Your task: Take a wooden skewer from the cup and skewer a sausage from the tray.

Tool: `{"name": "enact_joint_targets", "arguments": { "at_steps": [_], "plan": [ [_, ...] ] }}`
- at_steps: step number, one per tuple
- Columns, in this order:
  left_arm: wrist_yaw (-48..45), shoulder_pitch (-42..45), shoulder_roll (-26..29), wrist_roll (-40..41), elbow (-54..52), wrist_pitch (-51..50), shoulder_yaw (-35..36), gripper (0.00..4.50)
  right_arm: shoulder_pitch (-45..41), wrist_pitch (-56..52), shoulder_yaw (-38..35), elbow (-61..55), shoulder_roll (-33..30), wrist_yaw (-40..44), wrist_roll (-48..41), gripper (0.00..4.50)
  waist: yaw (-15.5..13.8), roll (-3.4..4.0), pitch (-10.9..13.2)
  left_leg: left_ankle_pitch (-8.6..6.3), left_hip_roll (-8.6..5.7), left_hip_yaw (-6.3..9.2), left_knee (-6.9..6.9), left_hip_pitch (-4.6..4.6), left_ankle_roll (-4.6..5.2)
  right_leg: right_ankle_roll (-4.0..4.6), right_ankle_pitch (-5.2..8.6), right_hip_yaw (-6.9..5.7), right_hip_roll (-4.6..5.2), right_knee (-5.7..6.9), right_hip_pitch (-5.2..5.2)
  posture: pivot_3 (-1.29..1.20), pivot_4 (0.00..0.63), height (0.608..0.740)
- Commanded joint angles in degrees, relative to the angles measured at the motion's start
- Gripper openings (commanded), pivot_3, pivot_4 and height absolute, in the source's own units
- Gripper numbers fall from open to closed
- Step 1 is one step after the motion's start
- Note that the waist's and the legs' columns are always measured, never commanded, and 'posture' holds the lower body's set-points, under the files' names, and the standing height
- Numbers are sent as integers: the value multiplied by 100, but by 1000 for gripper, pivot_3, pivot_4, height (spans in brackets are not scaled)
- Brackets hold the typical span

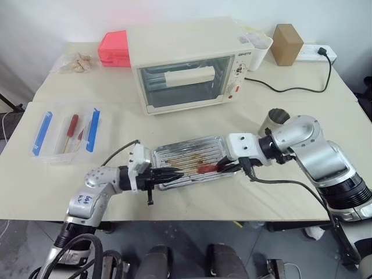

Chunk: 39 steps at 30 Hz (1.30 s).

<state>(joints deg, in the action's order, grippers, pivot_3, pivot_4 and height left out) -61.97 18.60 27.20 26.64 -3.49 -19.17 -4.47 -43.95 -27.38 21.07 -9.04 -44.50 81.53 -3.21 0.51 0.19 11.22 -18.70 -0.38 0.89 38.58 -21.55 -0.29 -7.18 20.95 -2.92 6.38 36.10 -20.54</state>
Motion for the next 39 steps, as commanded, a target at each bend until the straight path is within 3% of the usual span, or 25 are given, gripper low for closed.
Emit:
{"name": "enact_joint_targets", "arguments": {
  "at_steps": [1, 10, 13, 23, 28, 32, 39],
  "plan": [
    [217, 301, -298, -190, -83, -89, -395, 0, -197, -44, 153, -607, 285, 44, -245, 527, -26, 0, 0, 0, 0, 0, 2, -4, 0, 0, 0, 0, -1, 0, -3, 0, 150, 740],
    [252, 178, -299, -153, -389, -263, -258, 0, -48, -213, -14, -607, 354, -313, -178, 527, -35, 0, 0, 0, 0, 1, 6, -4, 0, -1, 0, 0, 0, 3, -3, 0, 150, 740],
    [172, -89, -132, -13, -567, -192, -1, 0, 116, -132, -181, -480, 91, -168, -285, 1139, -29, 0, 0, 0, 1, 1, 3, -4, 0, -1, 0, 1, 1, 2, -3, 0, 150, 740],
    [205, -1305, 434, 600, -1186, 106, 1428, 0, 625, 1340, -1039, 811, -676, 86, -601, 4364, -38, 0, 0, -2, 2, 5, 18, -8, 3, -1, -1, 0, 16, -10, 0, 0, 150, 740],
    [766, -2068, 375, 1045, -1587, 183, 2568, 0, 977, 2224, -1822, 1153, -324, 112, -1402, 4453, -18, -1, 0, -2, 9, 4, 6, -5, 3, -1, -1, 0, 20, -10, 4, 0, 150, 740],
    [1845, -2478, -71, 1302, -1909, 345, 3601, 0, 1387, 2157, -2597, 808, 544, -153, -2708, 4453, -27, -7, 1, -2, 13, 7, 13, 2, 2, -1, -1, -2, 19, -13, 13, 0, 150, 740],
    [3697, -2669, -687, 1092, -2197, 658, 4629, 0, 1883, 1756, -2896, 1, 1008, -814, -3385, 4453, -105, -17, -1, -4, 5, 12, 23, 1, 4, -6, -4, 0, 24, -15, 20, 0, 150, 740]
  ]
}}
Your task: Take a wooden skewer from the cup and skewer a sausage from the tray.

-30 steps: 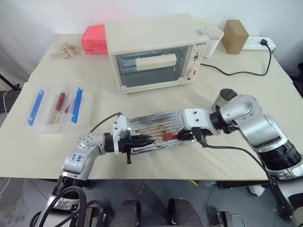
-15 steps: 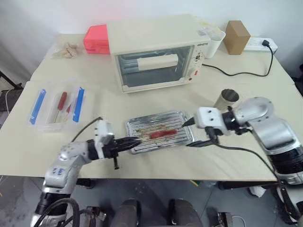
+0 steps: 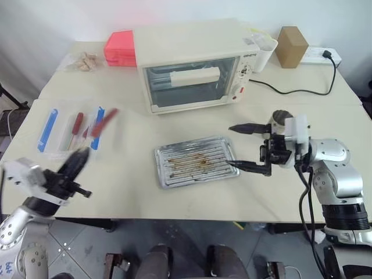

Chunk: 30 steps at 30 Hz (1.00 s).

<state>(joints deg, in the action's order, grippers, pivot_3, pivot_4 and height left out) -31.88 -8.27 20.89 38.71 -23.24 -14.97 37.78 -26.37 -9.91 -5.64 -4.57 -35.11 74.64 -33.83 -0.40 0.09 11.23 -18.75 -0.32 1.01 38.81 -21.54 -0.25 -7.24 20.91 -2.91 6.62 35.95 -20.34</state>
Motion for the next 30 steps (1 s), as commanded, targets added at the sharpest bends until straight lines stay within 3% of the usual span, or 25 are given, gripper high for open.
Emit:
{"name": "enact_joint_targets", "arguments": {
  "at_steps": [1, 7, 13, 20, 26, 30],
  "plan": [
    [900, 102, 8, -225, -146, 234, 460, 0, 220, 93, -218, -556, 179, -294, -283, 4453, -17, -8, -2, 0, 1, 1, 0, 0, -1, 0, 0, 0, -2, -1, 0, 0, 150, 740],
    [1865, 946, 670, -677, 621, -248, 352, 0, 739, 150, -2, -1076, 390, -624, -131, 4453, -89, -10, -3, -1, -5, -6, 2, 1, -1, 0, 0, 1, -15, 4, -6, 0, 150, 740],
    [1602, 1848, 1453, -1238, 2131, -597, -475, 0, 743, 126, 116, -1264, 377, -753, -120, 4453, -78, -10, -3, -1, -6, -9, -5, 3, -1, 0, 0, 3, -19, 9, -13, 0, 150, 740],
    [1360, 2459, 1667, -1484, 3113, -355, -737, 0, 894, 118, 119, -1459, 311, -827, -108, 4453, -16, -17, -4, 0, -5, -14, -41, 2, -1, 0, 0, -6, -16, 8, -21, 0, 150, 740],
    [1418, 2372, 1613, -1437, 2971, -292, -536, 1685, 1018, 143, 85, -1499, 243, -820, -98, 4500, 58, -18, -4, 0, -6, -19, -42, 3, -1, -1, 0, -18, -14, 10, -22, 0, 150, 740],
    [851, 1939, 1627, -931, 2165, -80, -147, 2890, 938, 229, -40, -1268, 46, -674, -68, 4500, 65, -23, -2, 0, 1, -20, -38, 3, -1, -1, 0, -13, -5, 10, -22, 0, 150, 740]
  ]
}}
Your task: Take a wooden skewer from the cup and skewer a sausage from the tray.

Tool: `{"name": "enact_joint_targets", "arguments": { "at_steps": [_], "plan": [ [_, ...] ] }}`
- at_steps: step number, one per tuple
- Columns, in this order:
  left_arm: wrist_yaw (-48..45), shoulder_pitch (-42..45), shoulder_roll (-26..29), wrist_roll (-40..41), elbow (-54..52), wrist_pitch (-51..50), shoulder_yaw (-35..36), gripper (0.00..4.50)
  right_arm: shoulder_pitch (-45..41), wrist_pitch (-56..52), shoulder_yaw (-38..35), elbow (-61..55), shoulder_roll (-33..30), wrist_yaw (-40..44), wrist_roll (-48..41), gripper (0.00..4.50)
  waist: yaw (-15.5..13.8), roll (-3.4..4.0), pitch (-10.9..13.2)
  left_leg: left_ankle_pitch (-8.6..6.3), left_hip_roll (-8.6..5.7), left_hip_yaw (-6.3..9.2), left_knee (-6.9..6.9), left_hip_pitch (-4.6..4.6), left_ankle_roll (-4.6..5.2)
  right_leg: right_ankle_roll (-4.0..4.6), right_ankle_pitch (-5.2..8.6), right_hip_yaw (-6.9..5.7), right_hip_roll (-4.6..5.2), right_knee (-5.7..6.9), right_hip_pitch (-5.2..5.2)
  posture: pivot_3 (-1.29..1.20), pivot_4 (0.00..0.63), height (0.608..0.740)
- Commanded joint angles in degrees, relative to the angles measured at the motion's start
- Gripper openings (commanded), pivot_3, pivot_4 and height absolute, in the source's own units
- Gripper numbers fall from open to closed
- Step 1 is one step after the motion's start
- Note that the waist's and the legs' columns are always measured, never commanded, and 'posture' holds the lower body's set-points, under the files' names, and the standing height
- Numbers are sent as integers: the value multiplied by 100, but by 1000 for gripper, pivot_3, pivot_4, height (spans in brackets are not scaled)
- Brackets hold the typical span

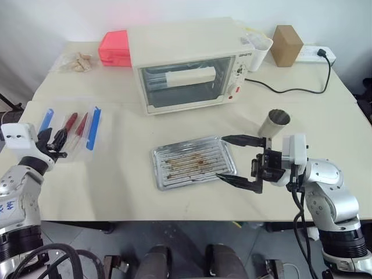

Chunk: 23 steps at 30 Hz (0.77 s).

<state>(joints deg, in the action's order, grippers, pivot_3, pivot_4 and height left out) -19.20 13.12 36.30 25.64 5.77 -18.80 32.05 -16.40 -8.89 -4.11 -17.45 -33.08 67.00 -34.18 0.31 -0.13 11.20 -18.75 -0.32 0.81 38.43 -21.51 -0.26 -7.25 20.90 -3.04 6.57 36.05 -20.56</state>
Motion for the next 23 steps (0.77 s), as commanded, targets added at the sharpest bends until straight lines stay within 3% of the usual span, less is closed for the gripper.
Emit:
{"name": "enact_joint_targets", "arguments": {
  "at_steps": [1, 5, 8, 11, 16, 23],
  "plan": [
    [-688, -305, 121, 584, -968, 338, 513, 3170, -75, 140, -233, 73, -215, 128, -34, 4500, -9, -2, 0, 0, 0, 2, -2, 0, 0, 0, 0, 0, 4, -1, 0, 0, 150, 740],
    [-1986, -760, 466, 1139, -1659, 394, 544, 4412, -30, 194, -391, 296, -481, 363, -44, 4500, -29, -2, 1, 0, 2, 4, 0, 0, -1, 1, 0, 0, 9, -6, 4, 0, 150, 740],
    [-3338, -1330, 1040, 1018, -2036, 538, -31, 4412, 189, 360, -525, 517, -771, 707, 10, 4500, -33, 0, 1, 0, 0, 5, 0, 1, -1, 2, -1, 5, 10, -9, 11, 0, 150, 740],
    [-4011, -1568, 1276, 743, -2126, 825, -657, 4412, 498, 672, -654, 708, -919, 921, 111, 4500, -25, 6, 5, 0, -3, -1, -17, 16, 0, 5, -2, 14, 10, -21, 22, 0, 150, 740],
    [-3930, -1160, 949, -90, -1724, 1358, -1759, 4412, 1350, 1357, -988, 899, -884, 913, 367, 4500, -41, 9, 7, 2, 2, -3, -22, 21, 1, 6, -2, 12, 1, -17, 24, 0, 150, 740],
    [-3905, -1567, 919, -462, -1571, 1704, -1780, 4412, 1606, 1616, -938, 821, -742, 593, 432, 4500, 74, 10, 7, 3, 8, -24, -28, 32, 2, 5, -2, 16, -3, -10, 18, 0, 150, 740]
  ]
}}
